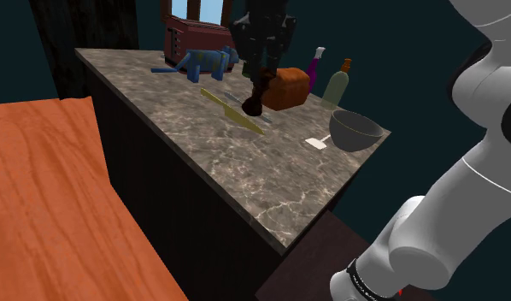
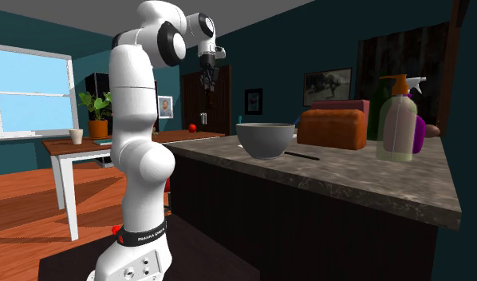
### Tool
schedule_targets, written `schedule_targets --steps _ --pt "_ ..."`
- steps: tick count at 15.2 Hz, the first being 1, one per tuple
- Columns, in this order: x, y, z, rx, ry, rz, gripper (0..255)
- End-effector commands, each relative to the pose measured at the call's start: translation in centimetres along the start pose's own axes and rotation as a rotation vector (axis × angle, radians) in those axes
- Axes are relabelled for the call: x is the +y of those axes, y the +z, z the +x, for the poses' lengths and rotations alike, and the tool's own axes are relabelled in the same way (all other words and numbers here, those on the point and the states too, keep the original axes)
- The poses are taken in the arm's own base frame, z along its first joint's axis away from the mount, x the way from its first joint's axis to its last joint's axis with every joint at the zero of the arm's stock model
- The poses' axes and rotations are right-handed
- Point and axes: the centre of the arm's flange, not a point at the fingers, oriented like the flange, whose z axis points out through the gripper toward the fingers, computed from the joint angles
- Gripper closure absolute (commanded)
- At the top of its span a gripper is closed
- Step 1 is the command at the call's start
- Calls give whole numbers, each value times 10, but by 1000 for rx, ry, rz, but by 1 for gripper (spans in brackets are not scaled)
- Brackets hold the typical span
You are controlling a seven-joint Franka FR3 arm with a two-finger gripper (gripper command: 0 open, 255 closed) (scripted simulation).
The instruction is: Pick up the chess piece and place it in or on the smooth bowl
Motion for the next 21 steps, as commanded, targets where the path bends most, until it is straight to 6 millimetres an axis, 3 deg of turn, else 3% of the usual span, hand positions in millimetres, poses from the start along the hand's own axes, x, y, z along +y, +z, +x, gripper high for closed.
schedule_targets --steps 1,3,21 --pt "3 -10 -2 0 0 0 255" --pt "4 -16 -3 0 0 0 255" --pt "235 12 -49 0 0 0 255"
